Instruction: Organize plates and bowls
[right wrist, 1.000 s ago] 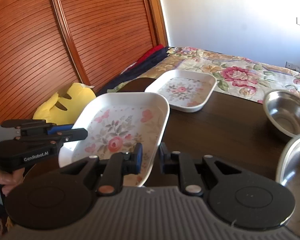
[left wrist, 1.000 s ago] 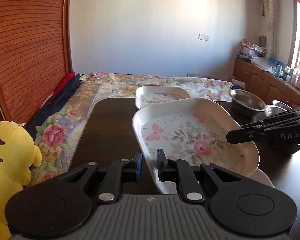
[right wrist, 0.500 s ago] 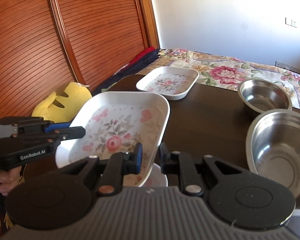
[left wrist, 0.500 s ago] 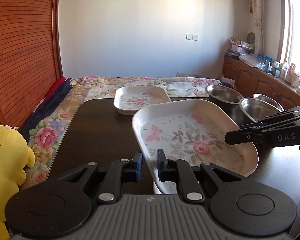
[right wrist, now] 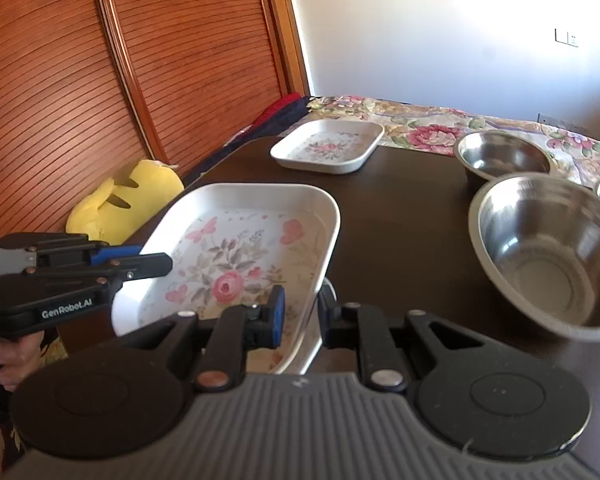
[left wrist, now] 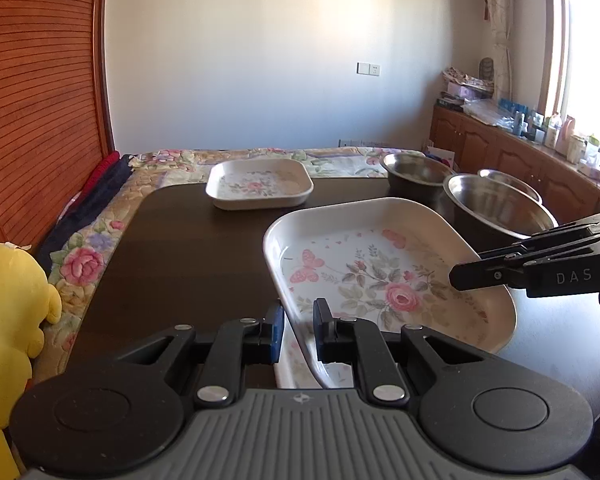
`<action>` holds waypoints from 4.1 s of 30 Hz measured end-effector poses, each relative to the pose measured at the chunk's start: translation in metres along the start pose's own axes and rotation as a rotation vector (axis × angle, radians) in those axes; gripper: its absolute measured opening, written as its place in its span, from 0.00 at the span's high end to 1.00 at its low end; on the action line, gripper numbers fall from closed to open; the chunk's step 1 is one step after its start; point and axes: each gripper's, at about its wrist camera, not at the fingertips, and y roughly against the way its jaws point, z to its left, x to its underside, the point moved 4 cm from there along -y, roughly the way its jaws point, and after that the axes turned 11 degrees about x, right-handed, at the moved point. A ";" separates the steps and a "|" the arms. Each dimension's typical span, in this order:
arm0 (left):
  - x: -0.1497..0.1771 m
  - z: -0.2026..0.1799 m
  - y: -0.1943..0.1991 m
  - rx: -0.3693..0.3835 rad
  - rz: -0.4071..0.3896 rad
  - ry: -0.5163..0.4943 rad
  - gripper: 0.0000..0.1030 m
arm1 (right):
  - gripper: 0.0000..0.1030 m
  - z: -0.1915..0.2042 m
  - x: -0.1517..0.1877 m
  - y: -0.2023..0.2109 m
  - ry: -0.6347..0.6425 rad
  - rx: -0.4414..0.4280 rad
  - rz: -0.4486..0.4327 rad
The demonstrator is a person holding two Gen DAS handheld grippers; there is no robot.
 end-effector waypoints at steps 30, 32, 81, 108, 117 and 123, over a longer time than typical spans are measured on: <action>0.020 -0.011 0.013 0.002 0.004 0.006 0.85 | 0.81 0.001 0.021 0.016 -0.028 0.023 -0.030; 0.021 -0.011 0.010 0.002 0.011 0.004 0.85 | 0.81 0.000 0.023 0.015 -0.033 0.025 -0.029; 0.009 0.011 -0.004 -0.029 -0.006 -0.012 0.70 | 0.79 0.004 0.011 0.015 -0.010 0.065 -0.109; -0.071 0.093 -0.071 -0.036 0.006 -0.016 0.63 | 0.71 0.003 -0.102 -0.054 0.109 0.058 -0.103; -0.089 0.116 -0.103 -0.047 0.033 -0.011 0.62 | 0.71 -0.003 -0.131 -0.103 0.084 0.060 -0.050; -0.102 0.130 -0.123 -0.044 0.041 -0.009 0.61 | 0.71 -0.012 -0.142 -0.131 0.064 0.080 -0.023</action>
